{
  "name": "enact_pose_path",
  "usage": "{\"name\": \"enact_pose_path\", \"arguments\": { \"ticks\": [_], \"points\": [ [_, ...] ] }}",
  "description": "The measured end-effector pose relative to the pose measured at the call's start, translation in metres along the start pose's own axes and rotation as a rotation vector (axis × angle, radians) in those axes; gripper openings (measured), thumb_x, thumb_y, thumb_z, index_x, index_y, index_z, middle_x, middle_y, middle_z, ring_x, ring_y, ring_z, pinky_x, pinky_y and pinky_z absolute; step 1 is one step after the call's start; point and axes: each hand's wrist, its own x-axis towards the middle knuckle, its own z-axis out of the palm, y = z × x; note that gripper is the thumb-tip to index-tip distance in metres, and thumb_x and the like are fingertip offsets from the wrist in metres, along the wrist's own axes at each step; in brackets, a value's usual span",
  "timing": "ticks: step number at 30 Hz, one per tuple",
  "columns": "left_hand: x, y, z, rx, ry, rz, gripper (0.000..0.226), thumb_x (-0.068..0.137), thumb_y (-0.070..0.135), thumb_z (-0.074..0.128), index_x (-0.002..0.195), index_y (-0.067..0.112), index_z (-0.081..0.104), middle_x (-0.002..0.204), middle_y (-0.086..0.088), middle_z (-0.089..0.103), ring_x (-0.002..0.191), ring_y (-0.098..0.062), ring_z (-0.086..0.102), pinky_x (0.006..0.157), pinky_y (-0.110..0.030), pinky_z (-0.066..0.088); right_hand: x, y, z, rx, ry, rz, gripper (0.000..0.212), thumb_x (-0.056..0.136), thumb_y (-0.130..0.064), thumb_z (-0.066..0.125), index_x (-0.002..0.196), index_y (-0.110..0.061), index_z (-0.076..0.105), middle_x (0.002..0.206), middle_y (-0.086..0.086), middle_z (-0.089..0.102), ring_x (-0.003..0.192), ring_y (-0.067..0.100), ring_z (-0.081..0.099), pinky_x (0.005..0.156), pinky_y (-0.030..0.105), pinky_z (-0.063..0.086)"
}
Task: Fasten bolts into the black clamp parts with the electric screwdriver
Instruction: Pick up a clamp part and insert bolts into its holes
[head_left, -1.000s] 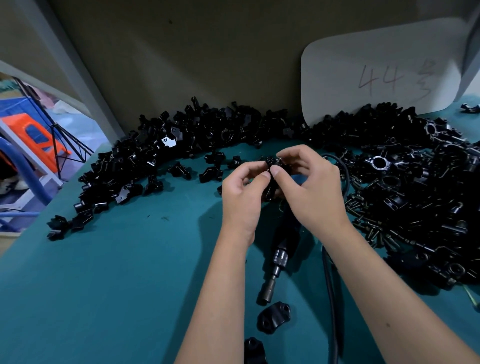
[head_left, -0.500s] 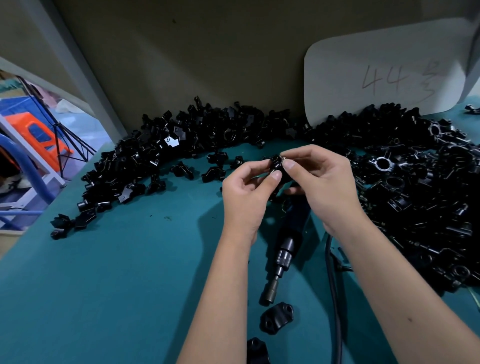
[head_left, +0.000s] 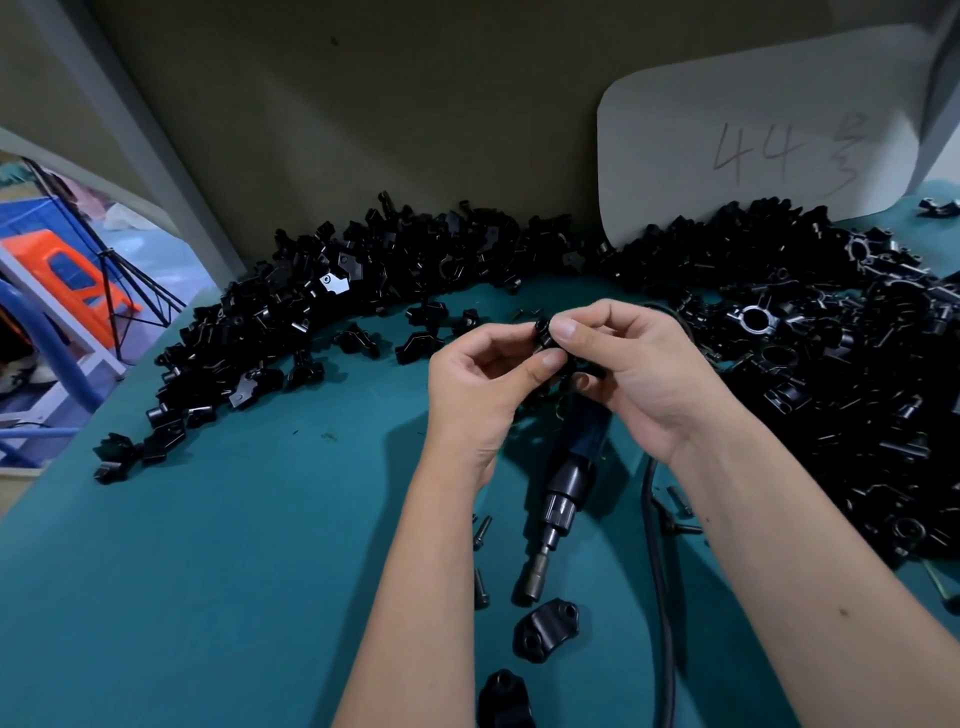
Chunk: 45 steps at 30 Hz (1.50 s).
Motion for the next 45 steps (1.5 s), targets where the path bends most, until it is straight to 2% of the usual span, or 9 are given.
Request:
{"name": "enact_pose_path", "arguments": {
  "ticks": [7,14,19,25,31,35,38,43,45],
  "points": [
    [-0.002,0.001,0.004,0.096,-0.056,0.032,0.029,0.080,-0.004,0.083,0.099,0.018,0.081,0.099,-0.006,0.080,0.094,-0.016,0.074,0.082,-0.027,0.059,0.002,0.005,0.008,-0.107,0.155,-0.048,0.046,0.086,-0.025,0.083,0.062,-0.023,0.044,0.082,0.014,0.051,0.071,0.017,0.059,0.060,0.027,0.045],
    [0.000,0.003,0.002,-0.035,0.037,-0.068,0.027,0.074,0.008,0.084,0.100,0.010,0.075,0.093,-0.006,0.073,0.092,-0.020,0.067,0.078,-0.028,0.055,-0.003,0.003,0.007,-0.066,-0.002,-0.093,0.012,0.097,-0.018,0.072,0.092,-0.024,0.080,0.092,-0.002,0.072,0.088,0.010,0.066,0.063,0.023,0.052],
    [-0.002,0.003,0.003,-0.010,0.001,-0.100,0.020,0.082,-0.005,0.079,0.095,0.008,0.071,0.096,-0.009,0.072,0.098,-0.025,0.066,0.086,-0.035,0.053,0.001,0.009,0.016,-0.143,0.180,-0.126,0.030,0.087,-0.025,0.083,0.062,-0.028,0.069,0.070,-0.003,0.069,0.072,0.011,0.063,0.059,0.024,0.047],
    [-0.001,0.007,-0.001,-0.026,0.016,-0.120,0.021,0.082,-0.003,0.078,0.097,0.010,0.071,0.095,-0.009,0.068,0.098,-0.026,0.062,0.086,-0.037,0.053,-0.001,0.006,0.009,-0.062,0.013,-0.118,0.014,0.096,-0.017,0.073,0.088,-0.025,0.082,0.089,-0.006,0.075,0.084,0.004,0.069,0.061,0.022,0.054],
    [-0.002,0.005,0.001,0.058,-0.009,-0.114,0.020,0.083,-0.006,0.078,0.095,0.009,0.073,0.099,-0.015,0.071,0.100,-0.031,0.066,0.094,-0.048,0.056,0.005,0.019,0.018,-0.169,0.266,-0.193,0.037,0.086,-0.030,0.085,0.061,-0.023,0.059,0.068,-0.002,0.066,0.066,0.010,0.065,0.056,0.023,0.052],
    [0.001,0.005,-0.001,-0.126,0.098,-0.205,0.015,0.090,0.002,0.073,0.103,0.008,0.071,0.104,-0.013,0.073,0.096,-0.028,0.068,0.094,-0.044,0.056,0.007,0.015,0.006,-0.053,0.097,-0.156,0.013,0.095,-0.030,0.074,0.097,-0.017,0.074,0.092,0.002,0.075,0.086,0.014,0.071,0.064,0.029,0.058],
    [0.003,0.008,-0.001,-0.266,0.128,-0.238,0.014,0.092,0.008,0.069,0.106,0.008,0.067,0.100,-0.009,0.074,0.090,-0.020,0.071,0.092,-0.036,0.059,0.009,0.018,0.002,-0.182,0.090,-0.210,0.021,0.091,-0.006,0.078,0.110,-0.016,0.077,0.097,0.000,0.079,0.087,0.012,0.074,0.065,0.027,0.060],
    [0.002,0.007,0.008,-0.394,0.193,-0.337,0.006,0.099,0.011,0.060,0.094,0.010,0.064,0.089,-0.007,0.069,0.081,-0.021,0.060,0.079,-0.033,0.050,0.009,0.023,0.004,-0.493,0.180,-0.333,0.019,0.083,-0.012,0.086,0.099,-0.020,0.079,0.087,-0.005,0.078,0.082,0.009,0.074,0.065,0.029,0.062],
    [0.001,0.006,0.015,-0.351,0.248,-0.339,0.032,0.097,0.025,0.066,0.110,-0.004,0.062,0.105,-0.022,0.070,0.094,-0.029,0.059,0.090,-0.041,0.049,0.006,0.023,0.010,-0.689,0.224,-0.455,0.023,0.083,-0.015,0.086,0.104,-0.020,0.079,0.088,-0.011,0.076,0.086,0.005,0.073,0.073,0.028,0.061]
  ]
}}
